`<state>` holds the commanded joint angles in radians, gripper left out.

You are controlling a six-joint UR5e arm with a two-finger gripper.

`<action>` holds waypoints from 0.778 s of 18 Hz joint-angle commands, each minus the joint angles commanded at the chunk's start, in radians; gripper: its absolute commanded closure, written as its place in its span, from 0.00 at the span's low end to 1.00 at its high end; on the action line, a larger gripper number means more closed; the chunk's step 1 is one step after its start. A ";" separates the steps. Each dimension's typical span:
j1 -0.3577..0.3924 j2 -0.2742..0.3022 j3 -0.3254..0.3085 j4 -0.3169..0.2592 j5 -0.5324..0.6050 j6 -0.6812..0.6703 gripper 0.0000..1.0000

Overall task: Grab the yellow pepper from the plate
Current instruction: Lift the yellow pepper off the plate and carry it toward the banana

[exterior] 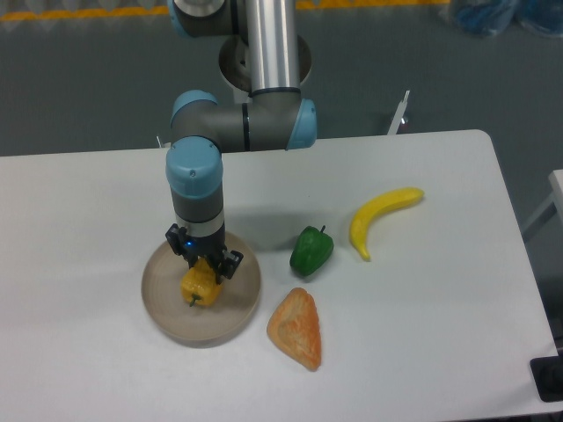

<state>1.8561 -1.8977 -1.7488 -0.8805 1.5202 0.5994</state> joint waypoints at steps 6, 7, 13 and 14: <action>0.242 0.091 0.011 -0.034 0.020 0.290 0.63; 0.274 0.097 0.011 -0.043 0.026 0.330 0.63; 0.436 0.111 0.020 -0.048 0.029 0.545 0.63; 0.448 0.118 0.020 -0.048 0.029 0.569 0.63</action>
<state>2.3039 -1.7795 -1.7288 -0.9281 1.5493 1.1686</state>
